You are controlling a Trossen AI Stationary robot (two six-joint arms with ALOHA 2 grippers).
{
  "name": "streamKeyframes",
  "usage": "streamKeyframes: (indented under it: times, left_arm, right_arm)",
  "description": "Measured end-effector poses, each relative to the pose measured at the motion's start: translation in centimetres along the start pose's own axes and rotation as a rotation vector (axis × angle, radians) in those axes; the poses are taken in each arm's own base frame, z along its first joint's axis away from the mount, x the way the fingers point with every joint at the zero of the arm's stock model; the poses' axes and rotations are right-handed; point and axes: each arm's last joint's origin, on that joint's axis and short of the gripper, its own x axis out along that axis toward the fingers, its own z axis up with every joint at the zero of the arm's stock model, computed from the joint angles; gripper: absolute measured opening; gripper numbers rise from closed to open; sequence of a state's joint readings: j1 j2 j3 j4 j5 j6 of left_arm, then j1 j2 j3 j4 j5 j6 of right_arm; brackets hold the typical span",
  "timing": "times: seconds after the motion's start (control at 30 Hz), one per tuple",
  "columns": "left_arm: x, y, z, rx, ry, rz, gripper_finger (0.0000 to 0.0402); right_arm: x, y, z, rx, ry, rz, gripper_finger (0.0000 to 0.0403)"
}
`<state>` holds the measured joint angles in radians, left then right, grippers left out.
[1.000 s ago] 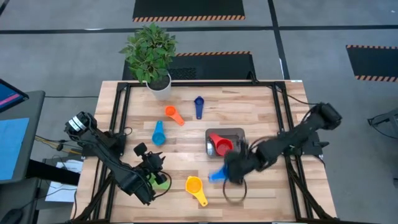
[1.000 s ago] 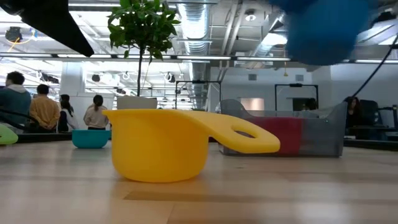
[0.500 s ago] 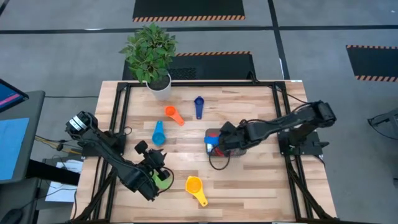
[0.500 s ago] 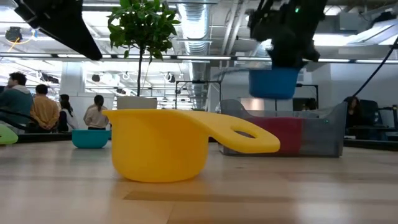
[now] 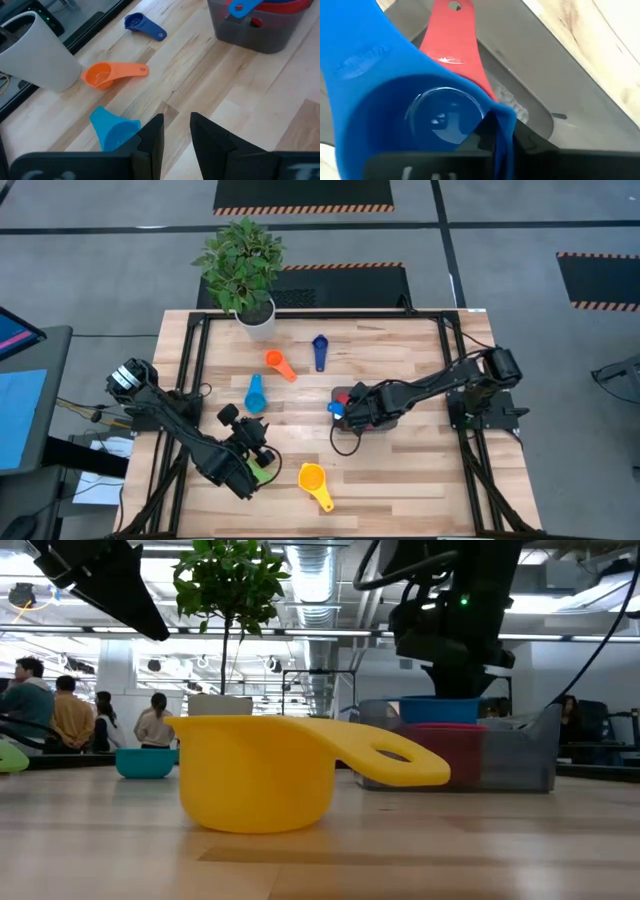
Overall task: Nest measuring cups in basket
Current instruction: Stack the blue measuring cup on top of the red measuring cup in the black bin, then stack the yellow measuring cup on top of the blue measuring cup in the black bin
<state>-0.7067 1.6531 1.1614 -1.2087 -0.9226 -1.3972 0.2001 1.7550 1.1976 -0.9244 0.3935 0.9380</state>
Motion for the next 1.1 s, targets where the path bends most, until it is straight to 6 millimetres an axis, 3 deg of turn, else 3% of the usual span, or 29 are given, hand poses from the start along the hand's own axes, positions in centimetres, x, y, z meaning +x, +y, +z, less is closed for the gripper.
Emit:
streamKeyframes:
  times: [0.5, 0.7, 0.9, 1.1]
  left_arm:
    - [0.0, 0.0, 0.0, -0.002, 0.000, 0.000, 0.0086]
    - [0.0, 0.0, 0.0, -0.002, 0.000, 0.000, 0.0086]
    - [0.0, 0.0, 0.0, -0.002, 0.000, 0.000, 0.0086]
    - [0.0, 0.0, 0.0, 0.003, 0.000, 0.001, 0.0086]
  right_arm:
    - [-0.7, -0.9, -0.7, -0.002, 0.057, -0.054, 0.0134]
    - [-3.3, -0.3, -0.3, -0.074, 0.051, 0.026, 0.0153]
    - [-7.8, 2.2, 0.1, -0.192, -0.040, 0.277, 0.0140]
    - [-8.7, 7.4, -1.2, -0.412, -0.246, 0.559, 0.0125]
